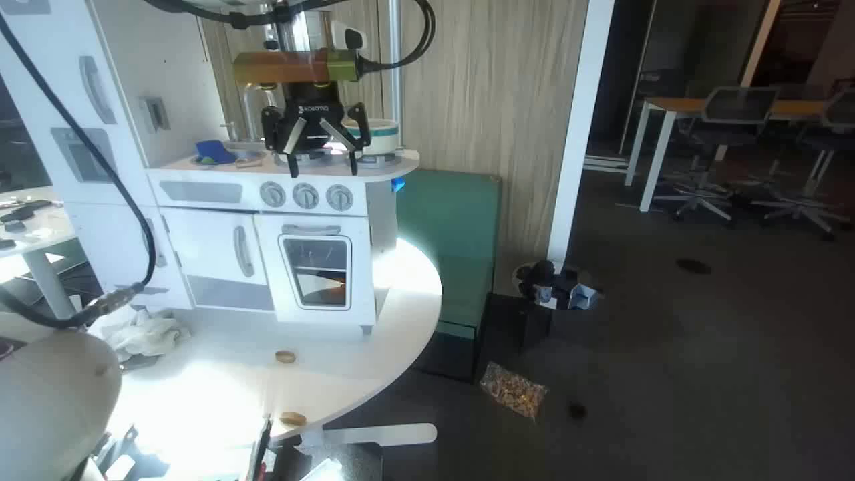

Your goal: Pour the contents in the pot into the black bowl then use the spoon to stir it

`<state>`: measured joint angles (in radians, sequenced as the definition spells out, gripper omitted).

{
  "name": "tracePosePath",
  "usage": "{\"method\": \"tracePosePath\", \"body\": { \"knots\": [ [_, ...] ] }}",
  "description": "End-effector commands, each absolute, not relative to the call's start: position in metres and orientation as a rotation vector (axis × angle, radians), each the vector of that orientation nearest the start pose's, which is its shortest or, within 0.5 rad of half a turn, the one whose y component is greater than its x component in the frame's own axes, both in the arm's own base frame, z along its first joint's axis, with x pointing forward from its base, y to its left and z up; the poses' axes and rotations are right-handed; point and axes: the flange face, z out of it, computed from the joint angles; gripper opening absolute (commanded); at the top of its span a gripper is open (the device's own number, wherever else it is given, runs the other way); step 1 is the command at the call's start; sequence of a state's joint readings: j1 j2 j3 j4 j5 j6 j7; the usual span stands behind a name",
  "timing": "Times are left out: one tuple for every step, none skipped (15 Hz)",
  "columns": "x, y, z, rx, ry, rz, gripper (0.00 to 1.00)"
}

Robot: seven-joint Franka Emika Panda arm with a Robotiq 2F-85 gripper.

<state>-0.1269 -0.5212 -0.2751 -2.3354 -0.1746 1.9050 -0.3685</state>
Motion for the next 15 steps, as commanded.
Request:
{"method": "tracePosePath", "body": {
  "knots": [
    [0.367, -0.183, 0.530, -3.197, -0.075, -0.101, 1.00],
    [0.366, -0.183, 0.531, -3.197, -0.075, -0.105, 1.00],
    [0.366, -0.183, 0.533, -3.198, -0.075, -0.110, 1.00],
    [0.366, -0.183, 0.533, -3.198, -0.075, -0.112, 1.00],
    [0.366, -0.183, 0.533, -3.198, -0.074, -0.112, 1.00],
    [0.366, -0.183, 0.533, -3.198, -0.074, -0.112, 1.00],
    [0.366, -0.183, 0.533, -3.198, -0.074, -0.112, 1.00],
    [0.370, -0.184, 0.537, -3.176, -0.152, -0.165, 1.00],
    [0.372, -0.186, 0.540, -3.157, -0.194, -0.203, 1.00],
    [0.374, -0.188, 0.546, -3.128, -0.256, -0.254, 1.00],
    [0.377, -0.189, 0.552, -3.102, -0.327, -0.291, 1.00],
    [0.379, -0.191, 0.558, -3.079, -0.383, -0.318, 1.00],
    [0.381, -0.194, 0.563, -3.048, -0.416, -0.347, 1.00],
    [0.384, -0.200, 0.570, -3.011, -0.447, -0.384, 1.00],
    [0.387, -0.204, 0.575, -2.983, -0.467, -0.415, 1.00]
  ]
}}
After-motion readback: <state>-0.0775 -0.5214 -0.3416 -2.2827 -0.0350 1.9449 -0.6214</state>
